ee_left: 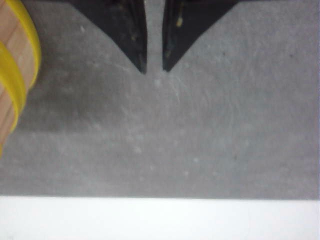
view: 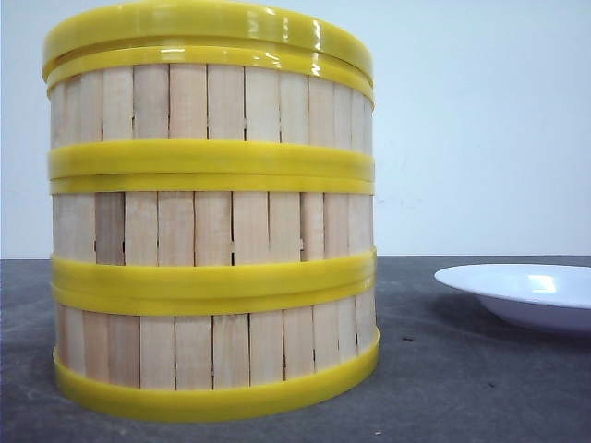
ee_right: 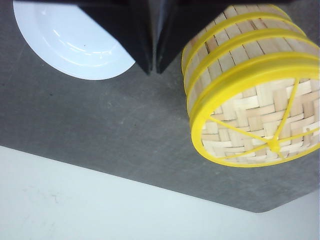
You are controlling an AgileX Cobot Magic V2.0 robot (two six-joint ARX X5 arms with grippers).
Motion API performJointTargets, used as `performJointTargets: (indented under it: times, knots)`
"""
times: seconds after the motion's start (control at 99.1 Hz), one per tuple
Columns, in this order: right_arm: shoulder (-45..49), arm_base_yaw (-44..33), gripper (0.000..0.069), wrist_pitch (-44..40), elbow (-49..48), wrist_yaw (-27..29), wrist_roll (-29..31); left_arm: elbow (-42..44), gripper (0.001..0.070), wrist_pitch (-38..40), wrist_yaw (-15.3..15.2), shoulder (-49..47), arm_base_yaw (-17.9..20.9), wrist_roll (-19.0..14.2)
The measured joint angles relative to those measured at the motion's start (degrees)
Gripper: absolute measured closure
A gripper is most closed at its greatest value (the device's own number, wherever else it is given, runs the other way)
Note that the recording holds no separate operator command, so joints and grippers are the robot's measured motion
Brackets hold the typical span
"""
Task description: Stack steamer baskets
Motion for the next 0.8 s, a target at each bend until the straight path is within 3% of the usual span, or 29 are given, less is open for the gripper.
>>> performJointTargets:
  times: [0.797]
  knots:
    - [0.00,0.00,0.0684,0.00,0.00,0.00,0.00,-0.15,0.0681,0.17,-0.15,-0.33,0.02,2.32]
